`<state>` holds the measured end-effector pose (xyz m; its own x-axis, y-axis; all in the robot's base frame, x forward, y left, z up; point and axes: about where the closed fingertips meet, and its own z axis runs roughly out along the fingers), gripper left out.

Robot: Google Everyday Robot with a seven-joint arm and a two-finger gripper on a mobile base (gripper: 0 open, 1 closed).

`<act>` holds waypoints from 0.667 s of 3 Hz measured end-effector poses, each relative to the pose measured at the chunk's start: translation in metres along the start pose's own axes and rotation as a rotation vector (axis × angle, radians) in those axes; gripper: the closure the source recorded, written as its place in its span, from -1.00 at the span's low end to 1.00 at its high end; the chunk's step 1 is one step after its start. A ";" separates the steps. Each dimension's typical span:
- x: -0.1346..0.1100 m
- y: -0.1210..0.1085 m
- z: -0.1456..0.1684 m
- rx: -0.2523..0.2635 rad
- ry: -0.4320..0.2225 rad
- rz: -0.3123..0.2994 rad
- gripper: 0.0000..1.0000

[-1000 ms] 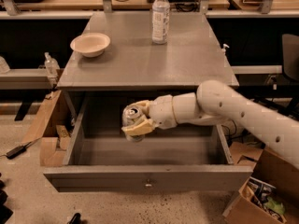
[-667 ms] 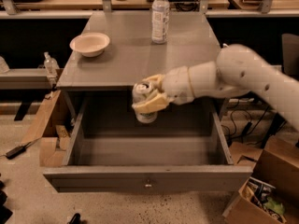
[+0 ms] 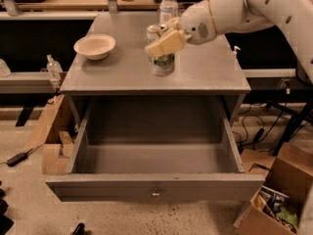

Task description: Pick 7up can from top drawer and place on counter

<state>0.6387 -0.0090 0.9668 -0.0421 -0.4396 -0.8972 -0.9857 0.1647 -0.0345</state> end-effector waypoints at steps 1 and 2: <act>-0.025 -0.046 -0.006 0.125 -0.031 0.024 1.00; -0.019 -0.085 -0.018 0.267 -0.062 0.031 1.00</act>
Offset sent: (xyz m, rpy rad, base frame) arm 0.1227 -0.0598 0.0170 0.0818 -0.1734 -0.4378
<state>0.7202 -0.0304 0.9947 -0.0530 -0.3777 -0.9244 -0.9060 0.4074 -0.1145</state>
